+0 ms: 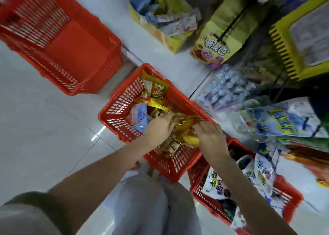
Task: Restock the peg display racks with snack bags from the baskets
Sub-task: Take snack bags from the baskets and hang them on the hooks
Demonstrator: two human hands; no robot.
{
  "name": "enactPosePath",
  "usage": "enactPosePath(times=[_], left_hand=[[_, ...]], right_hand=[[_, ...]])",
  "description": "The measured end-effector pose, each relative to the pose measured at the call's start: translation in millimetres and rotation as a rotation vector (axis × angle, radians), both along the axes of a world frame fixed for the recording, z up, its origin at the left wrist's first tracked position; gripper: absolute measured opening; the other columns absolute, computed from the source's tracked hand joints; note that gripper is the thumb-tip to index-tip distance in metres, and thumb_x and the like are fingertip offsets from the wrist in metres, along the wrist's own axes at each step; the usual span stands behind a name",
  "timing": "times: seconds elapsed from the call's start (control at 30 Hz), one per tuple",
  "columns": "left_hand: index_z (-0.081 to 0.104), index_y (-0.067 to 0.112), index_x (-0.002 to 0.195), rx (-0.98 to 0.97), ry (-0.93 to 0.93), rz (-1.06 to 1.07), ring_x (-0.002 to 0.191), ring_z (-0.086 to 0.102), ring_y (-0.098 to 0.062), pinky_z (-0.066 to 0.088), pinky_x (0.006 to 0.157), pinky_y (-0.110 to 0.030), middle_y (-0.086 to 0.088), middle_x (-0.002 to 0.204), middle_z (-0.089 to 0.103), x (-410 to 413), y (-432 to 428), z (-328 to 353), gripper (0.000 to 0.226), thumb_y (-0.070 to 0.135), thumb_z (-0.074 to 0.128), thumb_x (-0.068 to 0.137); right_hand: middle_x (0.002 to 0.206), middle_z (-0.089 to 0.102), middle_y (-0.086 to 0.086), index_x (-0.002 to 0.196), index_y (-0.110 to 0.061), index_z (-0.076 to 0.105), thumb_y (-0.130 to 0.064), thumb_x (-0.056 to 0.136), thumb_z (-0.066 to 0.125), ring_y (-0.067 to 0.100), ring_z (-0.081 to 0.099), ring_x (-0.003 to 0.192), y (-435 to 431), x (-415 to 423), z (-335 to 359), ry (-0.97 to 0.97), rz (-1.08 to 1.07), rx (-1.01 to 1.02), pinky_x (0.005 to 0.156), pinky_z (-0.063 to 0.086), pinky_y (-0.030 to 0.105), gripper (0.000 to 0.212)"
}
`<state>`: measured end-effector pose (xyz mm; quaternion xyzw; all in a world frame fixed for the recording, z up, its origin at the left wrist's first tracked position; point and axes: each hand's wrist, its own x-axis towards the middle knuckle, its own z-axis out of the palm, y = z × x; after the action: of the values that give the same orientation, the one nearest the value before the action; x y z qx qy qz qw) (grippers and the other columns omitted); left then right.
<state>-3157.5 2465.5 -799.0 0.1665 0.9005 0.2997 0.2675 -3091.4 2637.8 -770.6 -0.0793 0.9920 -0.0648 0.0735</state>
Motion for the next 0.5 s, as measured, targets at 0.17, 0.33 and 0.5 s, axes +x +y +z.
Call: enactPosePath(times=[0.17,0.33,0.5], left_hand=[[0.058,0.001,0.121,0.215,-0.250,0.270,0.085,0.065,-0.037,0.049,0.072,-0.040,-0.025,0.089,0.068,-15.9,-8.0,149.8,0.042,0.032,0.051,0.094],[0.062,0.008,0.084,0.337,-0.335,0.312,0.074,0.054,-0.016,0.045,0.073,-0.039,-0.002,0.072,0.061,-27.9,-20.0,299.0,0.023,0.023,0.052,0.098],[0.069,0.040,0.089,0.549,-0.352,0.293,0.077,0.054,-0.005,0.042,0.075,-0.024,-0.002,0.086,0.061,-39.1,-45.7,427.7,0.026,0.058,0.050,0.087]], right_hand=[[0.080,0.062,0.007,0.086,-0.010,0.068,-0.008,0.071,0.038,0.023,0.051,0.082,-3.7,-17.9,143.0,0.061,0.117,-0.204,0.078,0.035,0.031,0.033],[0.078,0.063,0.006,0.084,-0.008,0.064,-0.023,0.083,0.048,0.015,0.044,0.082,-23.5,-46.8,287.3,0.066,0.029,-0.418,0.076,0.031,0.029,0.022],[0.087,0.061,0.005,0.086,-0.005,0.064,-0.012,0.082,0.062,0.019,0.052,0.091,-58.9,-93.0,415.9,0.017,-0.111,-0.654,0.080,0.035,0.033,0.008]])
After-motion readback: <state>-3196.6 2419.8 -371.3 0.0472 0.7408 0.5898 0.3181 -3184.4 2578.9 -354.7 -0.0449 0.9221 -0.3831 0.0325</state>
